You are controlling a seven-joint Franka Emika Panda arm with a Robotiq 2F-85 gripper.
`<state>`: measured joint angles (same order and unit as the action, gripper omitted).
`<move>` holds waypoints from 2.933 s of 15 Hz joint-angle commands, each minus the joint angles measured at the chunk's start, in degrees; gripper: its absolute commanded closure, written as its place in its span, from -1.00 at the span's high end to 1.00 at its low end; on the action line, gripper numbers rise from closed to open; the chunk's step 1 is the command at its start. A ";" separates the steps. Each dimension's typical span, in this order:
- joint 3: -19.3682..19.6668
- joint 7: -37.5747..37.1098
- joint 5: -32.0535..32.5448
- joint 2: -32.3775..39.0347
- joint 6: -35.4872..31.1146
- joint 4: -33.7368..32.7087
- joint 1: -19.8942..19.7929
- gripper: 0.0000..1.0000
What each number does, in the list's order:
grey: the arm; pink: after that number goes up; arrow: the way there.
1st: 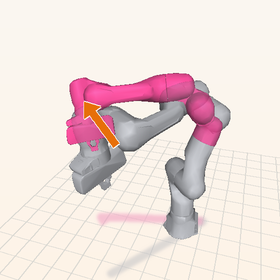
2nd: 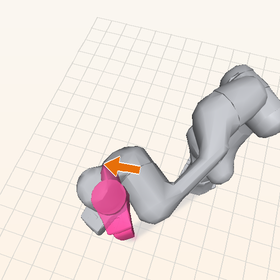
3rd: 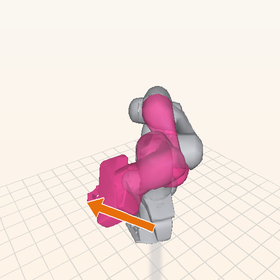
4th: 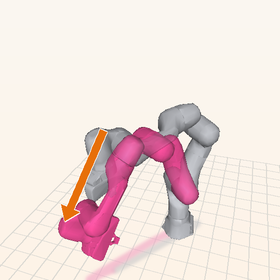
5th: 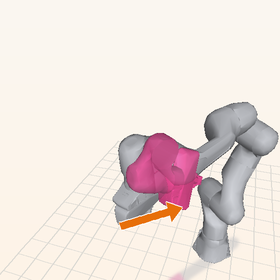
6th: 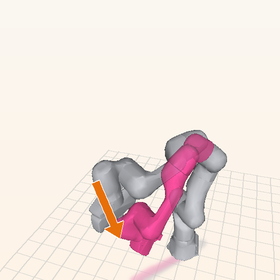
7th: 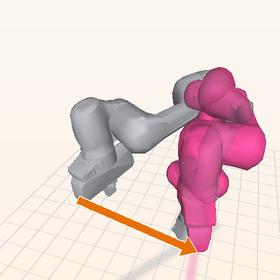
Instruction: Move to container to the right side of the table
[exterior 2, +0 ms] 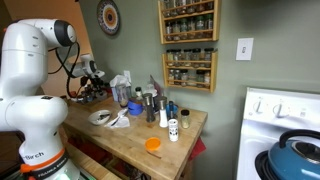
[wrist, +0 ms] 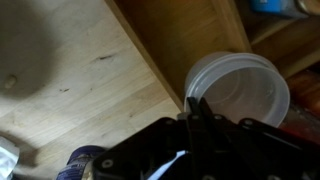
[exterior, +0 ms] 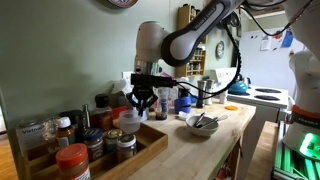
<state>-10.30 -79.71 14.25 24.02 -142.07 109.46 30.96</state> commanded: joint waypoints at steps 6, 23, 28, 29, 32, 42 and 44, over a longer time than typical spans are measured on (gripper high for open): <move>-3.88 6.14 -3.59 -15.57 10.93 10.32 -3.18 -0.99; -3.53 19.20 -19.99 -36.45 -1.73 36.19 -13.08 -0.99; -3.74 22.12 -21.14 -38.82 4.23 37.04 -17.08 -0.95; -3.64 22.11 -21.04 -40.65 5.55 38.26 -18.01 -0.95; -3.65 22.12 -21.10 -43.31 6.33 40.03 -18.69 -0.95; 0.23 20.38 -8.09 -55.12 16.43 50.15 -32.82 -0.99; 0.25 21.25 -9.78 -51.41 15.55 47.32 -32.55 -0.95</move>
<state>-9.78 -58.64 4.66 -27.39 -126.60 156.88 -1.38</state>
